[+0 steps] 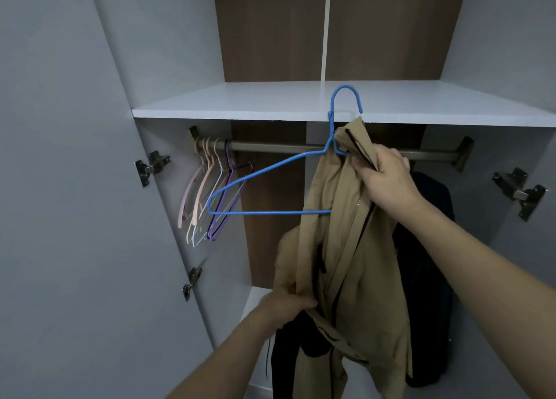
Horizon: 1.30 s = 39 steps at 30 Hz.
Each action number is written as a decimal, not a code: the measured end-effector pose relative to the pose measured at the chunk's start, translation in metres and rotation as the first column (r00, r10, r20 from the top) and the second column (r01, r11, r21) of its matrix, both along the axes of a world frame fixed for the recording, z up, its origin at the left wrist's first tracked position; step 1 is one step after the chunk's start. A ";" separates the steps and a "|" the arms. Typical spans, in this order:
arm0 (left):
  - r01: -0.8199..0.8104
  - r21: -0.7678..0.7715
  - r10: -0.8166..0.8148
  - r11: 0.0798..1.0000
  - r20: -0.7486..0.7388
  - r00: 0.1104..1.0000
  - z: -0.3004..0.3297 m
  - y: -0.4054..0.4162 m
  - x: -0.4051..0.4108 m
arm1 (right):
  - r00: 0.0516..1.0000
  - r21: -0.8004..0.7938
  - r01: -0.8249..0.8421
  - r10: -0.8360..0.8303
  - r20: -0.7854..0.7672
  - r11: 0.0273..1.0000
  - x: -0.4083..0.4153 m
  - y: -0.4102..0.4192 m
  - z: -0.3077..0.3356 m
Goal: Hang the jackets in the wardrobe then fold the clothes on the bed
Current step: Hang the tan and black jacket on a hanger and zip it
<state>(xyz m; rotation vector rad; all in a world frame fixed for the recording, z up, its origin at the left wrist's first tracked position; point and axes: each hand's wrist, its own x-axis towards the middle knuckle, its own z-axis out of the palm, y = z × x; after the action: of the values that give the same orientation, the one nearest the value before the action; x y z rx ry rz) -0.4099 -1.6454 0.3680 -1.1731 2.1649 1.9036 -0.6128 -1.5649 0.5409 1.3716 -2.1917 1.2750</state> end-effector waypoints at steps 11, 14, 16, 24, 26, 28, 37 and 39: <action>-0.524 0.161 0.548 0.836 -0.266 0.793 0.045 -0.093 0.023 | 0.994 -0.008 -0.102 0.103 0.038 0.995 -0.021 0.025 -0.036; -0.504 0.138 0.522 0.853 -0.263 0.811 0.086 -0.116 0.032 | 0.994 0.038 -0.113 0.112 0.017 0.993 -0.035 0.035 -0.050; -0.484 0.110 0.495 0.868 -0.249 0.832 0.107 -0.126 0.040 | 0.995 0.098 -0.096 0.097 -0.002 0.991 -0.042 0.040 -0.057; -0.542 -0.260 0.478 0.799 -0.273 0.835 0.145 -0.108 0.007 | 0.966 0.306 0.157 -0.082 -0.244 0.939 -0.021 0.013 -0.067; -0.525 -0.141 0.473 0.839 -0.286 0.833 0.153 -0.091 -0.007 | 0.966 0.322 0.157 -0.078 -0.245 0.934 -0.007 0.003 -0.064; -0.456 -0.037 0.428 0.889 -0.286 0.857 0.163 -0.074 -0.020 | 0.974 0.335 0.125 -0.051 -0.219 0.934 0.007 -0.007 -0.063; -0.177 -0.782 -0.080 0.598 -0.278 0.957 0.163 -0.048 -0.036 | 0.997 0.091 -0.081 0.079 0.024 0.993 0.013 -0.015 -0.044; -0.024 -0.909 -0.154 0.416 -0.096 0.983 0.150 -0.054 -0.029 | 0.987 0.010 -0.092 0.089 0.136 0.996 0.011 -0.013 -0.041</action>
<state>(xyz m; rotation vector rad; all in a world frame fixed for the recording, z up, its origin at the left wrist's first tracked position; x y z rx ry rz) -0.4386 -1.6990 0.5181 -0.9083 3.4226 0.6185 -0.6020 -1.5779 0.5001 1.4455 -2.2548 1.4246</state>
